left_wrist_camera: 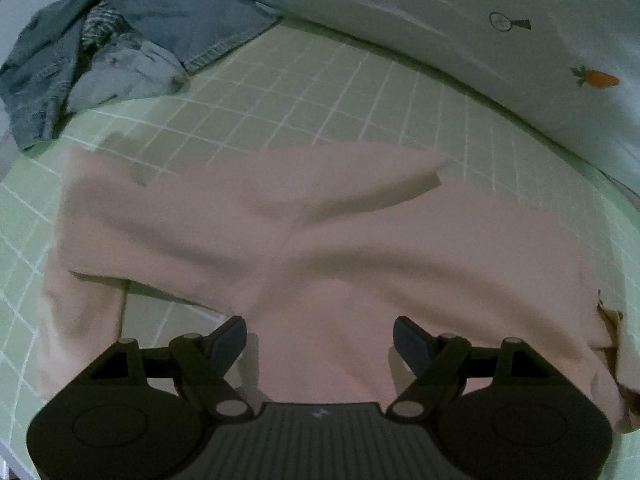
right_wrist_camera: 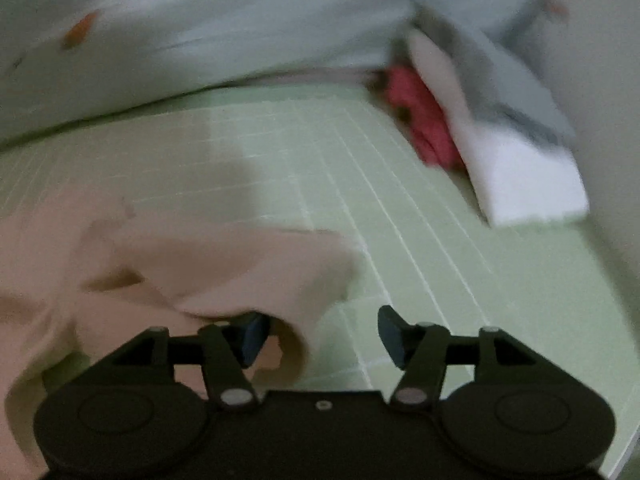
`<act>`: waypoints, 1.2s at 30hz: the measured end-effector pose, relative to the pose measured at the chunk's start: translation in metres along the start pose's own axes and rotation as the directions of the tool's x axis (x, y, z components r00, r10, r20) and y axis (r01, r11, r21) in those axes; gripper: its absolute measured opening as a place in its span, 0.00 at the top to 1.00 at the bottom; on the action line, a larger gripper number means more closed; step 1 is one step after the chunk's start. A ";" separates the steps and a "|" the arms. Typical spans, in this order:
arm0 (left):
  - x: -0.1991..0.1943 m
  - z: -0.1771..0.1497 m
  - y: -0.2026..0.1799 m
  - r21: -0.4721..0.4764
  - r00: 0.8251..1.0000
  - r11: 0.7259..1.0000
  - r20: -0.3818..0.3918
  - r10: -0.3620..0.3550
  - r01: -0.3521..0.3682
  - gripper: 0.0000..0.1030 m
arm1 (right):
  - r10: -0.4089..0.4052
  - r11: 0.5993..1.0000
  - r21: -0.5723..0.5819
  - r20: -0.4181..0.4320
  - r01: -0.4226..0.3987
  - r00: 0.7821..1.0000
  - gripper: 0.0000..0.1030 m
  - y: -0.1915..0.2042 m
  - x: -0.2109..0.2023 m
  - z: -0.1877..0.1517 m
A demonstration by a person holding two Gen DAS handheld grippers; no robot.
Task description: Fold clothes
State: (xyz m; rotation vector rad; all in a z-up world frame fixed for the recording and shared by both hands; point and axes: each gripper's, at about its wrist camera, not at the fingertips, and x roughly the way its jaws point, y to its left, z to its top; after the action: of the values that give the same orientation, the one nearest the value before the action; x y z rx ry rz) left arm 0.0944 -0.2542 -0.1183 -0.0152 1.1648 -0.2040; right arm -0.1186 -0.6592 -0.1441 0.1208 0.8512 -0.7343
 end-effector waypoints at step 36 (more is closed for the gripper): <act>-0.010 0.032 0.006 0.043 0.991 0.992 0.072 0.113 -0.116 0.21 | -0.211 0.969 0.140 0.042 0.203 0.977 0.39 -0.076 0.004 0.017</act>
State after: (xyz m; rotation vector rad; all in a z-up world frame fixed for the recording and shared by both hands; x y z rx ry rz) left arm 0.1205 -0.2500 -0.0974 0.0858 1.0877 -0.1280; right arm -0.1547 -0.7247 -0.1216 0.1330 0.7669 -0.9880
